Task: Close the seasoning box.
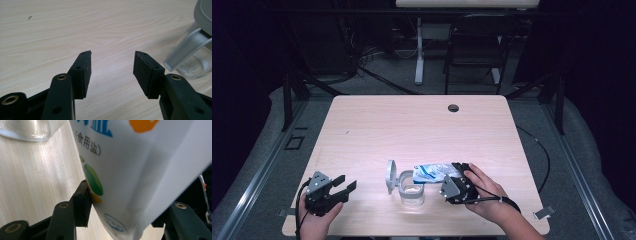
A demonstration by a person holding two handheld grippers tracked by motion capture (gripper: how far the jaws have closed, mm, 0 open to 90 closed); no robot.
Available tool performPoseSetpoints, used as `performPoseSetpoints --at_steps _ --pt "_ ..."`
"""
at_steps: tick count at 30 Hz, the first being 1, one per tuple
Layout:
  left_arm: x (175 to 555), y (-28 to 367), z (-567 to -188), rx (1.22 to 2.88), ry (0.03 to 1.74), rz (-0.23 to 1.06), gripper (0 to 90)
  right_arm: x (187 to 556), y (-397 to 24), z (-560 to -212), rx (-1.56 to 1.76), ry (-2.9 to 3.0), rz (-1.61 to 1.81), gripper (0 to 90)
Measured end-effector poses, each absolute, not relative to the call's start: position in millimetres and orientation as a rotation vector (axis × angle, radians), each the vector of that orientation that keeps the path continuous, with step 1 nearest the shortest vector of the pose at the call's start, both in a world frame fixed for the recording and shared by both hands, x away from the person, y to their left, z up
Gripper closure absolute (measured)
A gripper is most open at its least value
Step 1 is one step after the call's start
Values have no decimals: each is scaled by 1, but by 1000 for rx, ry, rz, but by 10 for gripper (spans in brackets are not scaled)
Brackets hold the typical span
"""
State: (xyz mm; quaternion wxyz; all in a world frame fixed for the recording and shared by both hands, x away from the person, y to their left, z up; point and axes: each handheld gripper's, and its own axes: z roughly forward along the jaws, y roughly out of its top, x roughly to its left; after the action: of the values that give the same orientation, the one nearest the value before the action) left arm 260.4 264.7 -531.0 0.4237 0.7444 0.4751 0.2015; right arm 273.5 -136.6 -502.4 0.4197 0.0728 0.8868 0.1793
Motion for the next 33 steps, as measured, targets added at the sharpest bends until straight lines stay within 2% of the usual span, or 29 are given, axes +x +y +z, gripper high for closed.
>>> performPoseSetpoints --at_steps 33 --pt "261 268 -531 1853 1191 509 490 277 -131 -502 118 2218 337 464"
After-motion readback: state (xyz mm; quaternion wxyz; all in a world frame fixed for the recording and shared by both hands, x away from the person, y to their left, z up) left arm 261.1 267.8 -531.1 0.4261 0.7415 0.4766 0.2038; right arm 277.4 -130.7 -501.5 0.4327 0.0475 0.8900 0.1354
